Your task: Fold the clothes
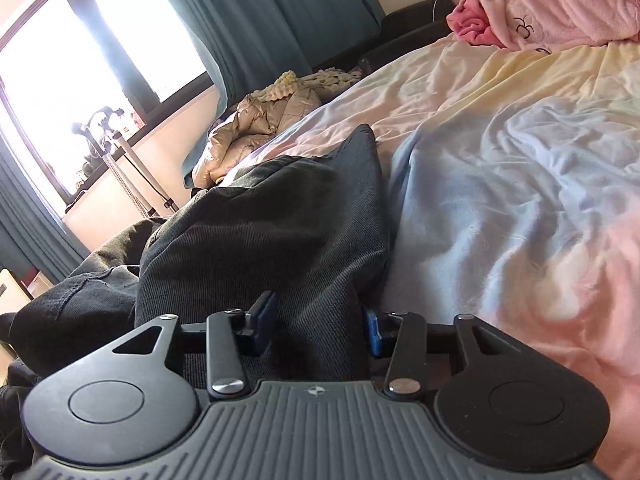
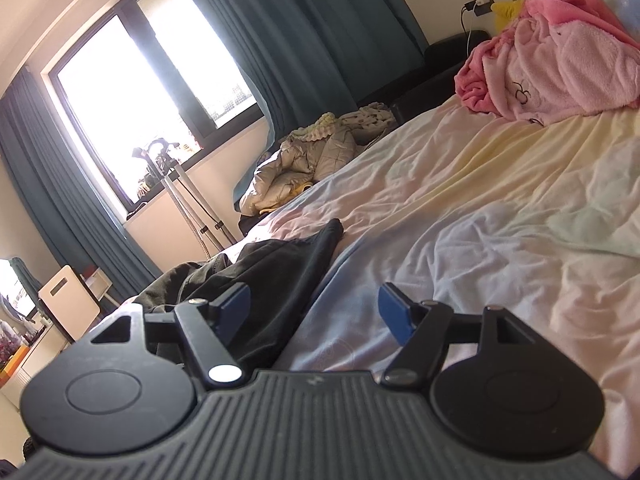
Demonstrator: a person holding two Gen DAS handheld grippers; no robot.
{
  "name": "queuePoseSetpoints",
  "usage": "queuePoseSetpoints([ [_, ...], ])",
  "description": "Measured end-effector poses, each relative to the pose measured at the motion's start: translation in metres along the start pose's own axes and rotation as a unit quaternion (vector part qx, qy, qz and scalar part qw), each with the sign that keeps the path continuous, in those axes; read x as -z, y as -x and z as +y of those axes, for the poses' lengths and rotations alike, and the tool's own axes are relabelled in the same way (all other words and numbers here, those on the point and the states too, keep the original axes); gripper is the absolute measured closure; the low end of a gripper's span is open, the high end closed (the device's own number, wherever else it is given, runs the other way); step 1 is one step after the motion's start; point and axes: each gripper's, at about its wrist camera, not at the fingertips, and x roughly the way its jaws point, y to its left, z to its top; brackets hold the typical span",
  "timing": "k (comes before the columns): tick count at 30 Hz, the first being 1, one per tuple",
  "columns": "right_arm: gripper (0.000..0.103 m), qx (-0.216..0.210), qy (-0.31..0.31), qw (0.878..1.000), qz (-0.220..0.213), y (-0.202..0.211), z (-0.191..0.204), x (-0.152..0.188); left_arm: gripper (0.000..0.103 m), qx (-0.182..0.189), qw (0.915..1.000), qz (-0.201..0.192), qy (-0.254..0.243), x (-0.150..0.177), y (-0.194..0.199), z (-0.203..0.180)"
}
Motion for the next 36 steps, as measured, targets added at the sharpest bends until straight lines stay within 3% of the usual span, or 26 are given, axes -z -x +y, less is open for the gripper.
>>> queuePoseSetpoints([
  [1, 0.030, 0.002, -0.003, 1.000, 0.001, -0.002, -0.002, 0.000, 0.088, 0.002, 1.0000, 0.003, 0.002, -0.002, -0.002, 0.002],
  [2, 0.029, 0.005, -0.006, 1.000, 0.001, -0.004, -0.005, 0.001, 0.096, 0.008, 0.9999, 0.004, 0.005, -0.005, -0.002, 0.005],
  [6, 0.029, 0.013, -0.030, 0.999, 0.014, -0.012, -0.016, 0.003, 0.098, 0.045, 0.9974, -0.027, 0.050, -0.012, 0.024, 0.024],
  [11, 0.029, 0.014, -0.039, 0.999, 0.016, -0.011, -0.015, 0.006, 0.099, 0.087, 0.9874, -0.068, 0.113, -0.017, 0.091, 0.061],
  [17, 0.027, -0.004, -0.077, 0.996, 0.041, -0.016, -0.018, 0.019, 0.099, 0.123, 0.9736, -0.050, 0.186, 0.025, 0.143, 0.107],
  [21, 0.027, -0.033, -0.122, 0.989, 0.075, -0.027, -0.021, 0.035, 0.098, 0.119, 0.9640, -0.033, 0.236, 0.063, 0.149, 0.127],
  [25, 0.027, -0.051, -0.181, 0.977, 0.101, -0.038, -0.028, 0.051, 0.098, 0.138, 0.9359, -0.012, 0.324, 0.084, 0.142, 0.147],
  [27, 0.027, -0.059, -0.208, 0.971, 0.107, -0.044, -0.031, 0.056, 0.098, 0.146, 0.9274, -0.011, 0.345, 0.085, 0.141, 0.152],
  [31, 0.027, -0.074, -0.241, 0.962, 0.100, -0.059, -0.035, 0.059, 0.098, 0.149, 0.9245, -0.016, 0.351, 0.088, 0.143, 0.155],
  [36, 0.027, -0.132, -0.280, 0.944, 0.109, -0.089, -0.034, 0.055, 0.098, 0.157, 0.9115, -0.012, 0.380, 0.095, 0.136, 0.156],
])
